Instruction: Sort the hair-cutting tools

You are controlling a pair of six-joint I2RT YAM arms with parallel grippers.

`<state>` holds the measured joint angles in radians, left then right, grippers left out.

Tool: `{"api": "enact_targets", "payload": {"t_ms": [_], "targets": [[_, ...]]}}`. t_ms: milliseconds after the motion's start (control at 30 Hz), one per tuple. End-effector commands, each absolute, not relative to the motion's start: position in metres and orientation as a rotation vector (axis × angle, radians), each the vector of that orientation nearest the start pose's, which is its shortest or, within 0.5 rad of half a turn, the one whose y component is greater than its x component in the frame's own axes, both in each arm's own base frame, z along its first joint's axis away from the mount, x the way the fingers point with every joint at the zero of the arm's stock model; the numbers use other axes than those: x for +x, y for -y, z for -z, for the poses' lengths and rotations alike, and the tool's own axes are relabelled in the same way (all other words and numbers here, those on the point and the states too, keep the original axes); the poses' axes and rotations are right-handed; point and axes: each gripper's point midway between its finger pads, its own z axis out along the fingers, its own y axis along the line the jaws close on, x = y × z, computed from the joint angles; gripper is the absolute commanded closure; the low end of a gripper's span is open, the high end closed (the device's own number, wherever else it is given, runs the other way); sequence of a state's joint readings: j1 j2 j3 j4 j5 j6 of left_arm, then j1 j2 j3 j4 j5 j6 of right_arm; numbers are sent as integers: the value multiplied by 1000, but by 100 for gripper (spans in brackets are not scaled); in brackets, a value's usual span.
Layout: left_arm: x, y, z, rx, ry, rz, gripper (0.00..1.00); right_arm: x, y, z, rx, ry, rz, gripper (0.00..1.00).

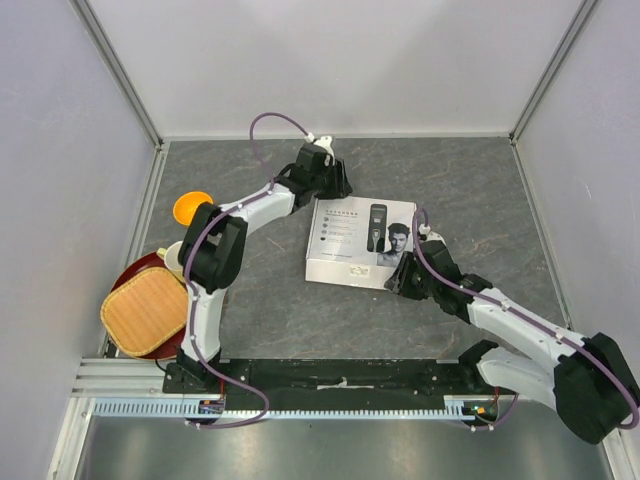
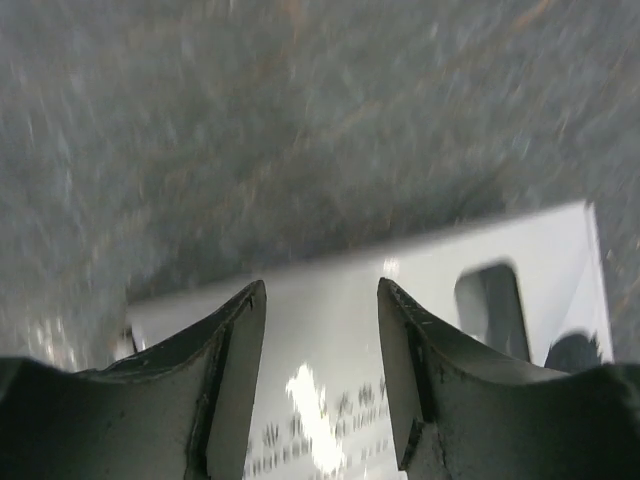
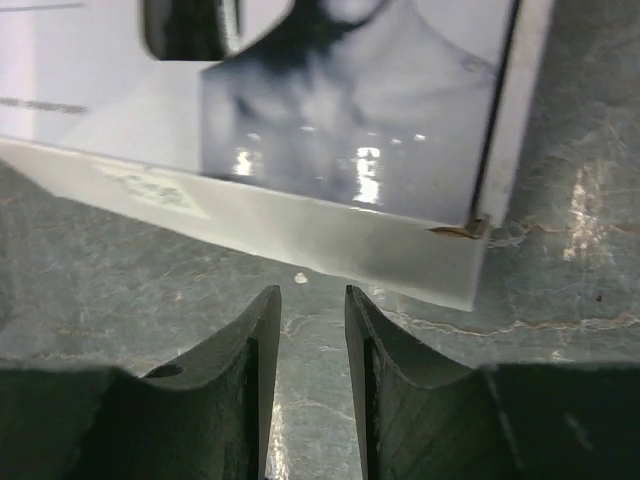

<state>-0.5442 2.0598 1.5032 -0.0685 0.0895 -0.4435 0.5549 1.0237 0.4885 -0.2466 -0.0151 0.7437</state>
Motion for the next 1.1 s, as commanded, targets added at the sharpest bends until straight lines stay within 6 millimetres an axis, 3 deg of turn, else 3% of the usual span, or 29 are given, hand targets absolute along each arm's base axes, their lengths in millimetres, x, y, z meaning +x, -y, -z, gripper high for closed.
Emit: {"api": "enact_targets", "payload": {"t_ms": [0,67,100,267,500,733,767,833,867,900,1000,1033,1067], "targets": [[517,341,-126,161,-2109,708,43,229,-163,-49,405,-2433,-551,62],[524,340,-122,139,-2155,688,43,230,-158,-38,463,-2451,-497,63],[525,339,-108,141,-2190,682,43,232,-159,-36,483,-2448,-500,63],[523,348,-96,214,-2248,713,43,238,-159,-30,524,-2430,-495,63],[496,356,-68,359,-2397,789,49,249,-147,-32,560,-2393,-412,62],[458,345,-63,440,-2519,803,61,263,-132,-33,574,-2372,-332,62],[450,340,-55,446,-2548,791,62,268,-131,-37,579,-2362,-330,62],[439,337,-66,478,-2538,810,65,273,-127,-39,567,-2353,-313,62],[426,332,-59,490,-2569,822,66,279,-128,-45,557,-2340,-317,62],[420,332,-75,504,-2544,848,66,283,-126,-47,548,-2336,-317,62],[394,327,-75,517,-2568,914,67,294,-134,-54,468,-2337,-353,62],[388,327,-90,520,-2538,943,67,295,-137,-53,421,-2348,-359,62],[373,321,-79,511,-2579,952,67,299,-145,-58,390,-2341,-407,62]]}}
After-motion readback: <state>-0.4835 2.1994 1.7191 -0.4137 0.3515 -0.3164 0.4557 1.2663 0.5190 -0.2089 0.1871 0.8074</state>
